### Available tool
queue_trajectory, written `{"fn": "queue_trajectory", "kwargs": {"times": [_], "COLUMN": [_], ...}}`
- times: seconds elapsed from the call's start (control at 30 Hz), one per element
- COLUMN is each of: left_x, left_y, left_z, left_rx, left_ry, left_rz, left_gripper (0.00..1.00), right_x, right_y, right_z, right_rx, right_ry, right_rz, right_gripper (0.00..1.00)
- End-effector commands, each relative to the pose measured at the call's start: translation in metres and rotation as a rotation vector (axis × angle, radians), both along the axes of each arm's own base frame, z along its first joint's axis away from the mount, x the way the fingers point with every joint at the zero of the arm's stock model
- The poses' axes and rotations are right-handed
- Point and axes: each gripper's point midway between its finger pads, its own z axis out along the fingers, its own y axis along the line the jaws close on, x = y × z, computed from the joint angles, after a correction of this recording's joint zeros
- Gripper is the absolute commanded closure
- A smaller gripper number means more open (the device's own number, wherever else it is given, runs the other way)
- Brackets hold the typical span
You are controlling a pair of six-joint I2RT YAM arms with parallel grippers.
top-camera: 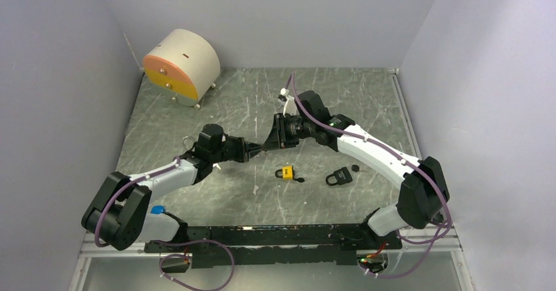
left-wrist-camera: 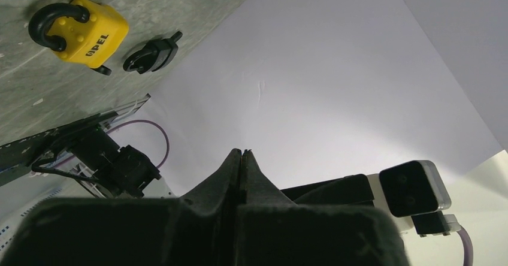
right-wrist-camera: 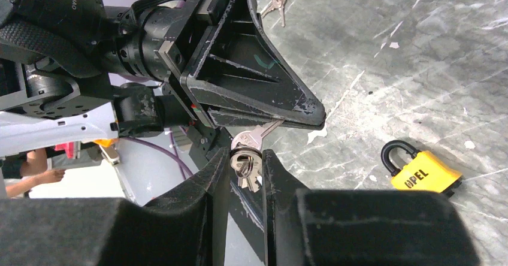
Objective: Unlock with the key
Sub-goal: Pick up the key from the center of the board.
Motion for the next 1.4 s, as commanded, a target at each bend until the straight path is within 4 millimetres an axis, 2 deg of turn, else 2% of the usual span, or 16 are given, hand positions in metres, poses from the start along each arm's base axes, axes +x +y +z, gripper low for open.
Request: {"fn": "queue_trajectory", "kwargs": {"times": [0.0, 0.1, 0.2, 0.33, 0.47, 0.63, 0.8, 0.93, 1.03, 1.23, 1.33, 1.37], "left_x": [0.015, 0.021, 0.026, 0.032, 0.036, 0.021, -0.005, -0.020, -0.026, -0.030, -0.032, -0.033], "left_y": [-0.002, 0.003, 0.015, 0.049, 0.064, 0.058, 0.042, 0.029, 0.028, 0.031, 0.032, 0.032], "left_z": [0.034, 0.044, 0.051, 0.065, 0.107, 0.175, 0.238, 0.271, 0.288, 0.313, 0.320, 0.322], "left_rx": [-0.016, 0.088, 0.276, 0.641, 0.813, 0.863, 0.736, 0.542, 0.414, 0.248, 0.198, 0.189], "left_ry": [-0.135, -0.276, -0.435, -0.658, -0.991, -1.485, -1.786, -1.865, -1.869, -1.851, -1.848, -1.852], "left_rz": [0.033, 0.031, 0.019, -0.018, -0.038, -0.086, -0.087, -0.030, 0.044, 0.166, 0.191, 0.198], "left_gripper": [0.98, 0.97, 0.97, 0.97, 0.97, 0.97, 0.98, 0.97, 0.97, 0.97, 0.97, 0.98], "right_x": [-0.004, -0.005, -0.002, 0.004, 0.004, -0.005, -0.011, -0.019, -0.024, -0.032, -0.031, -0.030], "right_y": [0.001, -0.001, -0.005, -0.017, -0.022, -0.021, -0.017, -0.013, -0.010, -0.002, -0.001, 0.000], "right_z": [0.030, 0.047, 0.071, 0.094, 0.112, 0.149, 0.189, 0.215, 0.232, 0.254, 0.259, 0.261], "right_rx": [0.076, 0.117, 0.193, 0.262, 0.330, 0.453, 0.559, 0.663, 0.724, 0.780, 0.792, 0.794], "right_ry": [-0.083, -0.125, -0.202, -0.274, -0.326, -0.429, -0.510, -0.522, -0.528, -0.536, -0.544, -0.549], "right_rz": [0.027, 0.021, -0.007, -0.054, -0.072, -0.035, 0.014, 0.061, 0.098, 0.168, 0.165, 0.164], "right_gripper": [0.81, 0.56, 0.41, 0.32, 0.30, 0.29, 0.28, 0.28, 0.31, 0.52, 0.64, 0.65]}}
